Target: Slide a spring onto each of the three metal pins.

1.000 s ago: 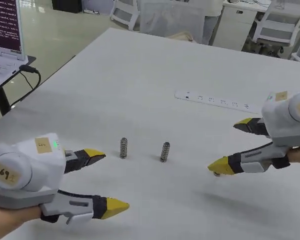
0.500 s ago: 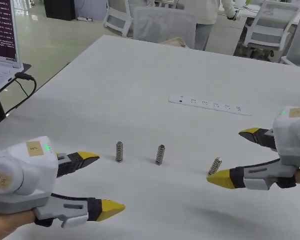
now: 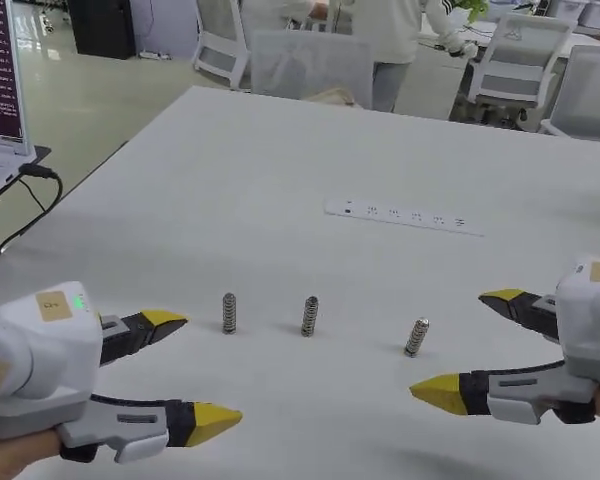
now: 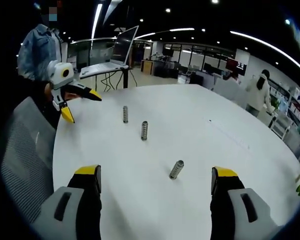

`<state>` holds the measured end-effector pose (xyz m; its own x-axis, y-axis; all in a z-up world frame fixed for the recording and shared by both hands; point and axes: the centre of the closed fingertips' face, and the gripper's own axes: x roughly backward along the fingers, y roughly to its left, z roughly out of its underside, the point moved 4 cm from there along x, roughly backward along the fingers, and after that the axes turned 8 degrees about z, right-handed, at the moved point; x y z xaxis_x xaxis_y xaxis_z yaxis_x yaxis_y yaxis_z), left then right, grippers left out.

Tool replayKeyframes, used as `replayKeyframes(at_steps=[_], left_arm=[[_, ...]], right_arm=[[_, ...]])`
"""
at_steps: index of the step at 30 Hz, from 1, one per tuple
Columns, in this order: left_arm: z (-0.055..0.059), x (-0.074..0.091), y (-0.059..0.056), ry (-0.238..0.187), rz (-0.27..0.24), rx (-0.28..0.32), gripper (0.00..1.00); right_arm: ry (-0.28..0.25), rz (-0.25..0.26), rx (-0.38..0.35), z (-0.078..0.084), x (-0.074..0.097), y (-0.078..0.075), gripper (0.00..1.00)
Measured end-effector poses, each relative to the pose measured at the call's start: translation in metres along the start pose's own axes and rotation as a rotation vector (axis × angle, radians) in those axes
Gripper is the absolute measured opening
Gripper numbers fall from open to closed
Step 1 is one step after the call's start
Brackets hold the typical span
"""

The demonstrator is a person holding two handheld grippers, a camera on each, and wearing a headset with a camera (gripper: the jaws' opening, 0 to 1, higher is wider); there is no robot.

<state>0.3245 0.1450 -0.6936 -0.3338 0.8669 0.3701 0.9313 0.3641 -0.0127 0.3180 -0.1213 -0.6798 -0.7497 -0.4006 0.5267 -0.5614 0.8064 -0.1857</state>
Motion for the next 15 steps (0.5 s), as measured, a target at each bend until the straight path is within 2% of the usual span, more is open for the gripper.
replayKeyframes(at_steps=[8,15], left_arm=[[-0.001,0.001,0.000,-0.011,-0.007,0.011,0.67],[0.002,0.002,-0.001,-0.010,-0.012,0.019,0.67]], right_arm=[[-0.024,0.007,-0.015,0.011,0.004,0.002,0.90],[-0.037,-0.021,-0.027,0.022,0.004,0.011,0.92]])
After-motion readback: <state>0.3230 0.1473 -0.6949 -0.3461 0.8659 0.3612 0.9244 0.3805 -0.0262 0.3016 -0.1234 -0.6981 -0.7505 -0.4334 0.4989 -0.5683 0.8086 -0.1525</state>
